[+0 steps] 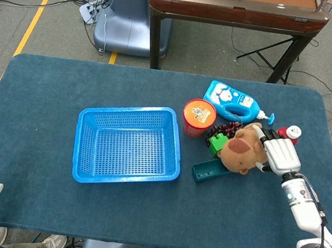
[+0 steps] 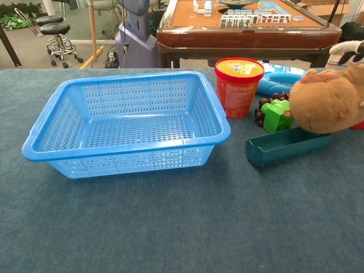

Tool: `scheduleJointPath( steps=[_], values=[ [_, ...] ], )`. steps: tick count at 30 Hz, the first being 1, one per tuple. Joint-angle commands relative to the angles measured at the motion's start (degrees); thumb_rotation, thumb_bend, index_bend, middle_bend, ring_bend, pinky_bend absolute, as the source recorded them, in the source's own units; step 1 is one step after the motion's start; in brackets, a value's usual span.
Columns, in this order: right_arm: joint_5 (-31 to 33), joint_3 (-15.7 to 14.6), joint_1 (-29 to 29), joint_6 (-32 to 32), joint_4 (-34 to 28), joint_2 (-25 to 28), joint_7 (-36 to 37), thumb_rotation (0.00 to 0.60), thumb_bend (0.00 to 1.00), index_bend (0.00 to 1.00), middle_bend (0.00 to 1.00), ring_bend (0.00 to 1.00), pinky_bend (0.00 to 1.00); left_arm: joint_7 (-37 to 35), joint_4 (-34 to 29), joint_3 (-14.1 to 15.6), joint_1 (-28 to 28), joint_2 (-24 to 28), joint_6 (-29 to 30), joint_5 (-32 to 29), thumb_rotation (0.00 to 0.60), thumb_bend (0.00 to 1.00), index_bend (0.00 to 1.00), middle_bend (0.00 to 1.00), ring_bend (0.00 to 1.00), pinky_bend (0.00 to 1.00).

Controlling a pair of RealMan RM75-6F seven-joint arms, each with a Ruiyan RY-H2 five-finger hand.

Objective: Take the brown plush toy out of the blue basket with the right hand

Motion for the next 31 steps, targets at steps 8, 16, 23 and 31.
scheduleJointPath(
  steps=[8, 16, 23, 31],
  values=[
    [-6.3, 0.8, -0.4, 2.7, -2.3, 2.6, 5.8, 0.600, 0.10, 0.00, 0.00, 0.00, 0.20, 0.4, -0.2, -0.1, -0.2, 0.0, -0.2, 0.0, 0.600, 0.32, 0.00, 0.00, 0.00, 0.00],
    [-13.1, -1.6, -6.6, 13.8, -7.5, 6.8, 4.9, 0.600, 0.10, 0.00, 0.14, 0.10, 0.23, 0.7, -0.1, -0.3, -0.5, 0.0, -0.6, -0.2, 0.600, 0.32, 0.00, 0.00, 0.00, 0.00],
    [-15.0, -4.5, -17.1, 27.3, -9.1, 7.7, 1.4, 0.600, 0.14, 0.14, 0.26, 0.19, 0.29, 1.0, -0.1, -0.7, -1.2, -0.1, -1.4, -0.6, 0.600, 0.32, 0.00, 0.00, 0.00, 0.00],
    [-13.3, -7.2, -28.0, 36.9, -8.1, 6.8, 3.1, 0.600, 0.14, 0.17, 0.26, 0.19, 0.31, 1.7, -0.6, -0.8, -1.9, -0.4, -2.1, -0.5, 0.600, 0.32, 0.00, 0.00, 0.00, 0.00]
  ],
)
